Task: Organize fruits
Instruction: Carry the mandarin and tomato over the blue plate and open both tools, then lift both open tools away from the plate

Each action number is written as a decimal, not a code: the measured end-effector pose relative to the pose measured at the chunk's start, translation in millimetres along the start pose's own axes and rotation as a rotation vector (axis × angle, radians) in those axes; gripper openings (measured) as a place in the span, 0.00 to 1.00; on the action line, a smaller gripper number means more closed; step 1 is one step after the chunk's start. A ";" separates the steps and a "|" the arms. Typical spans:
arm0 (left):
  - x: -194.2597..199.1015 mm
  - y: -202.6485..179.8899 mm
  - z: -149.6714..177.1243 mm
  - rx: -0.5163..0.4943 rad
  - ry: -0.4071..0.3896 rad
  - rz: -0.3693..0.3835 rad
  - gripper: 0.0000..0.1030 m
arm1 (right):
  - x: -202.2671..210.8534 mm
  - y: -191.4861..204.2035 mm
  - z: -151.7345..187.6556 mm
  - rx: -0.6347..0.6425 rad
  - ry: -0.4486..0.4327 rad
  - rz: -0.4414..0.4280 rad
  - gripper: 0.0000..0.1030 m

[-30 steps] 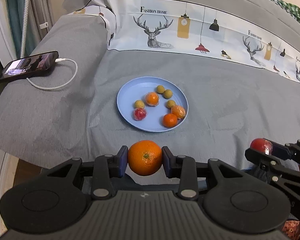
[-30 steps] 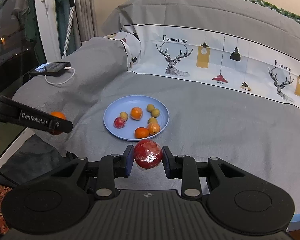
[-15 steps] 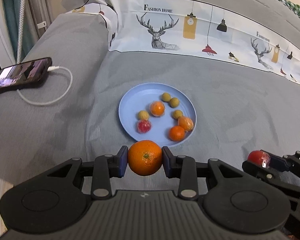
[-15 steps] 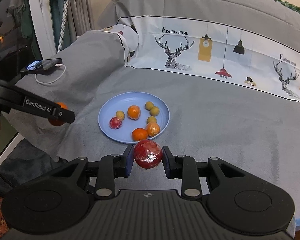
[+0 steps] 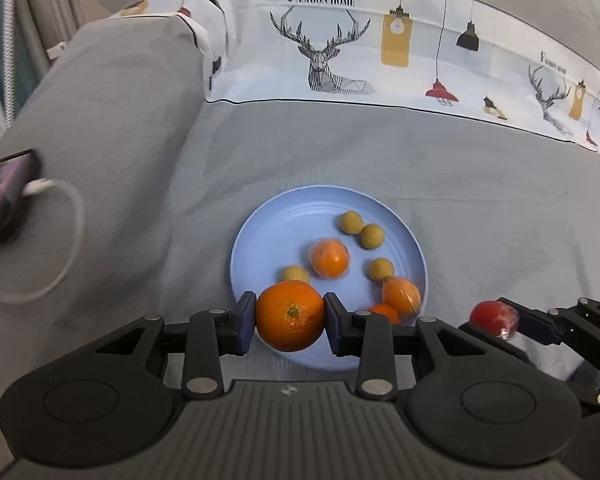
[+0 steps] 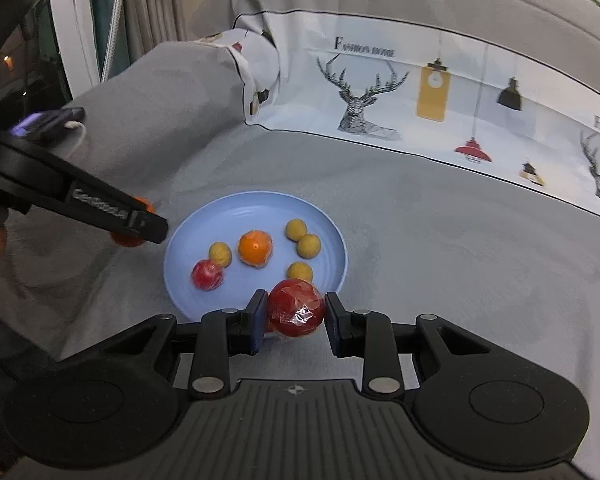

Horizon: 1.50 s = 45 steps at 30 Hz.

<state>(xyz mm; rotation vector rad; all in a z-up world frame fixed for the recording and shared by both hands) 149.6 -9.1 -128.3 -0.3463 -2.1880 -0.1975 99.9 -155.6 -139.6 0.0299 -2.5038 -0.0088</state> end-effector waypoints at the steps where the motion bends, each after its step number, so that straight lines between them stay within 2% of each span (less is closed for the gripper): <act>1: -8.7 -0.2 -2.8 -0.004 0.007 -0.005 0.38 | -8.3 0.2 -1.7 0.007 0.003 -0.006 0.31; 10: -73.3 2.1 -19.5 -0.020 0.056 -0.027 0.39 | -73.9 -1.0 -11.6 0.050 0.032 -0.037 0.31; 15: -89.4 3.2 -22.8 -0.034 0.041 -0.039 0.41 | -95.3 -1.0 -8.1 0.068 0.052 -0.047 0.31; 16: -91.0 1.8 -23.1 -0.044 0.032 -0.035 0.52 | -98.6 -0.6 -7.8 0.074 0.051 -0.050 0.31; 17: -91.8 1.3 -23.5 -0.052 0.028 -0.034 0.76 | -102.6 0.0 -7.7 0.083 0.051 -0.054 0.32; 18: -90.7 2.0 -24.4 -0.051 0.020 -0.041 0.89 | -105.5 1.8 -6.8 0.097 0.057 -0.065 0.37; 19: -87.1 3.4 -26.2 -0.044 -0.001 -0.050 1.00 | -107.7 3.0 -6.5 0.107 0.069 -0.072 0.55; 20: -81.0 4.3 -28.0 -0.037 -0.031 -0.054 1.00 | -107.1 3.0 -6.5 0.110 0.074 -0.066 0.77; 22: -72.1 3.9 -27.9 -0.040 -0.038 -0.045 1.00 | -100.4 2.5 -8.6 0.108 0.068 -0.041 0.93; 25: -62.6 6.3 -20.2 -0.027 0.004 -0.056 1.00 | -83.8 5.4 -7.5 0.111 0.065 -0.032 0.97; 29: -35.9 9.5 -6.8 0.012 0.015 -0.060 1.00 | -54.8 10.4 0.3 0.092 0.070 -0.001 0.99; 33: -3.7 8.8 11.0 0.023 0.009 -0.073 1.00 | -20.6 11.9 7.4 0.034 0.059 0.023 0.99; 38: 26.2 4.9 33.7 -0.010 -0.007 -0.098 1.00 | 16.6 15.0 13.7 -0.029 0.015 0.055 0.99; 45: 54.4 6.4 53.1 -0.006 -0.032 -0.118 1.00 | 49.2 22.1 18.5 -0.033 -0.036 0.087 0.99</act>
Point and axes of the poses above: each gripper's, at about its wrist camera, not at the fingertips, and x roughly against the way its jaws point, y to its left, z to its underside, the point moved 9 cm from there along -x, roughly the way its jaws point, and after that the axes turned 5 degrees about -y, right-handed, at the moved point
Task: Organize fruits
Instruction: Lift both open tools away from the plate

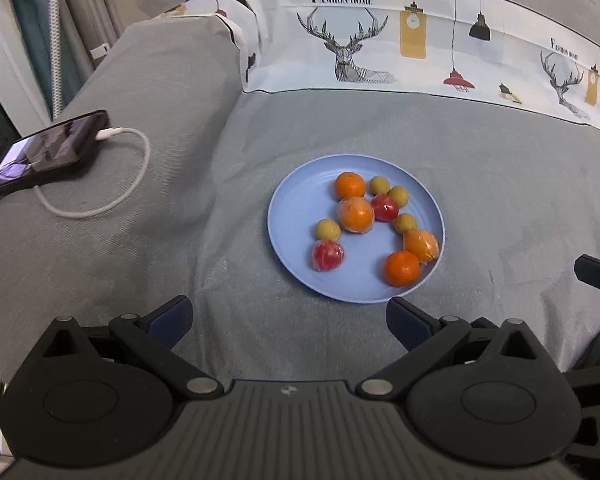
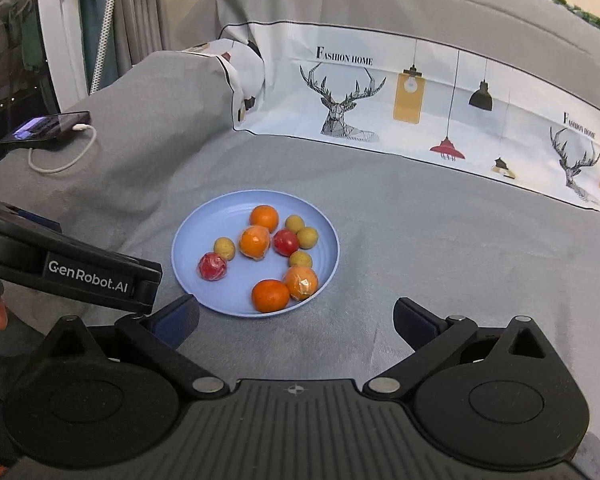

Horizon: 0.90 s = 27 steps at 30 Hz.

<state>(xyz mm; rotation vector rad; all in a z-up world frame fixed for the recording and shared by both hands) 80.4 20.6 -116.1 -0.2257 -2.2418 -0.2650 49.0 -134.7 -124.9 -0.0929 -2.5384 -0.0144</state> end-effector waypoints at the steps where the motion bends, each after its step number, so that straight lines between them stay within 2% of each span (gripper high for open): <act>1: 3.6 0.7 1.8 0.001 -0.001 0.000 1.00 | 2.2 0.6 -0.8 0.003 -0.004 0.001 0.99; 12: 24.5 2.0 7.8 -0.004 -0.030 -0.006 1.00 | 26.7 -3.9 -0.4 -0.020 -0.043 0.053 0.99; 27: 24.1 2.2 10.3 -0.035 -0.008 -0.056 1.00 | 38.1 0.8 -2.0 -0.001 -0.067 0.047 0.99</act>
Point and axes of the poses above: each gripper's, at about its wrist camera, not at the fingertips, and x roughly against the way its jaws point, y to its left, z to its underside, the point moved 9 cm from there along -x, roughly the way its jaws point, and after that the axes turned 5 degrees about -y, right-handed, at the moved point
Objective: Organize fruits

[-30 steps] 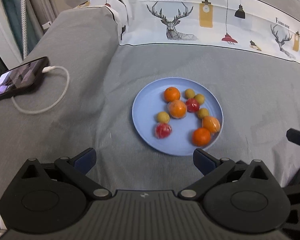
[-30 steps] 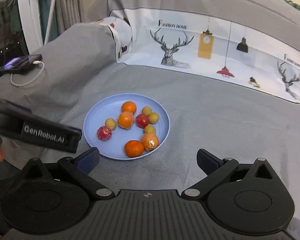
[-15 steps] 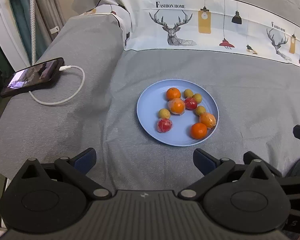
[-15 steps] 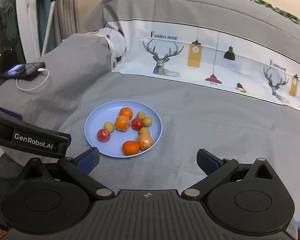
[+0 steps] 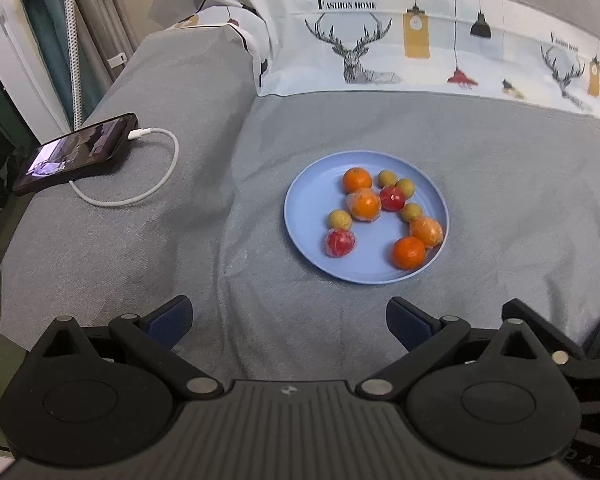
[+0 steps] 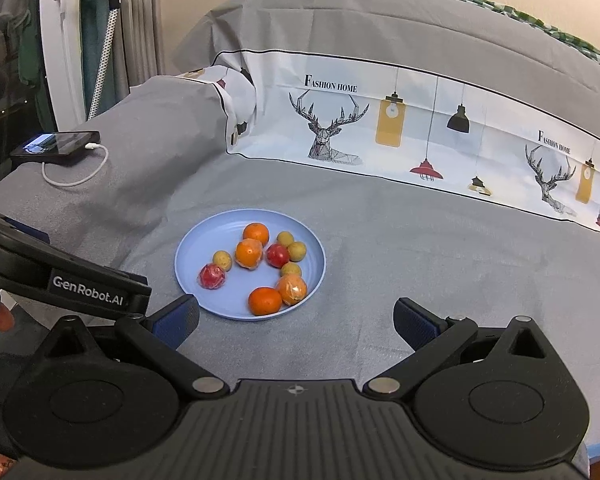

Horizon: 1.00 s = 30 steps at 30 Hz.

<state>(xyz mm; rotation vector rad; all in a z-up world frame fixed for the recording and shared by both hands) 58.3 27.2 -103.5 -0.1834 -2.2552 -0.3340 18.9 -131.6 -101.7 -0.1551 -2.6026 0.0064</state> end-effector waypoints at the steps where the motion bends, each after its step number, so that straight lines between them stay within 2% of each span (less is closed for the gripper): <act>1: 0.3 -0.2 0.7 -0.003 -0.004 -0.001 1.00 | -0.4 -0.3 -0.1 0.000 0.001 0.000 0.99; 6: 1.1 -2.3 0.7 0.012 -0.018 0.021 1.00 | -1.7 -0.2 0.8 0.001 0.008 -0.005 0.99; 10: -3.3 -4.8 -0.5 0.015 0.009 0.036 1.00 | -3.1 -0.8 0.8 0.000 0.011 -0.004 0.99; 30: -9.6 -5.6 -0.3 -0.002 0.019 0.020 1.00 | -10.4 -2.1 3.4 -0.001 0.027 -0.003 0.99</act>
Point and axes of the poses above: each gripper's, at about its wrist camera, not at the fingertips, and x roughly against the way its jaws point, y to its left, z to its underside, the point moved 9 cm from there along -x, roughly the way its jaws point, and after that the axes turned 5 degrees about -y, right-handed, at the moved point
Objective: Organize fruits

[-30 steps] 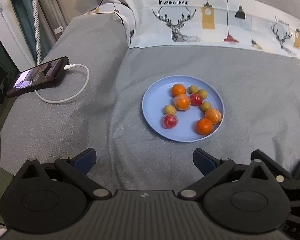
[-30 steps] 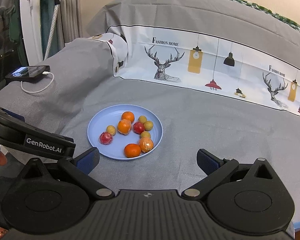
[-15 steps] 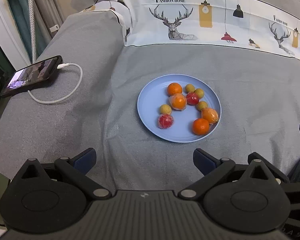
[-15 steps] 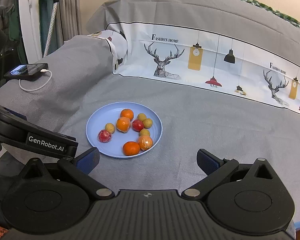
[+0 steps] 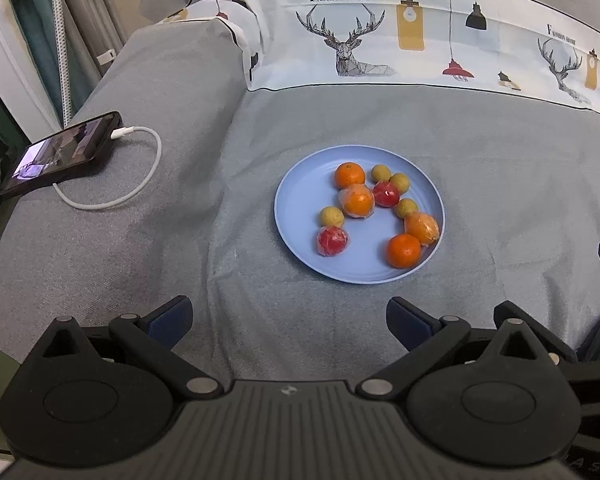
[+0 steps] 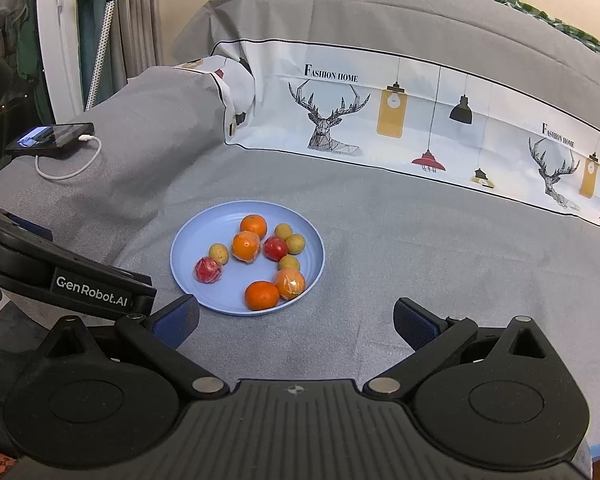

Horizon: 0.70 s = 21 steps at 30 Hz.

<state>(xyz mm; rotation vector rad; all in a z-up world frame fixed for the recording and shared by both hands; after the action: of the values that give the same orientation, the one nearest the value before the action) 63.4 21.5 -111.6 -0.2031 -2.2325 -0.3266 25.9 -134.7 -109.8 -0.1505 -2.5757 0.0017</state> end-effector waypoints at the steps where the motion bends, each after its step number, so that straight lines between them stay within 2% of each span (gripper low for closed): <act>1: -0.6 0.5 -0.1 0.002 0.002 -0.001 1.00 | -0.2 0.0 0.1 0.001 0.000 0.000 0.99; 21: -1.4 2.4 -0.3 -0.003 0.006 -0.006 1.00 | -0.3 1.5 -1.9 0.006 -0.003 -0.002 0.99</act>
<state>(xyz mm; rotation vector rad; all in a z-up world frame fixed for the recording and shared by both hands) 65.0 23.7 -112.1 -0.1963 -2.2274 -0.3336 27.3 -133.3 -108.4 -0.1461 -2.5790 0.0084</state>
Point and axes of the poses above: each gripper's, at about its wrist camera, not at the fingertips, and x roughly against the way its jaws point, y to its left, z to its underside, the point moved 9 cm from there along -x, roughly the way its jaws point, and after that the axes turned 5 degrees about -y, right-handed, at the moved point
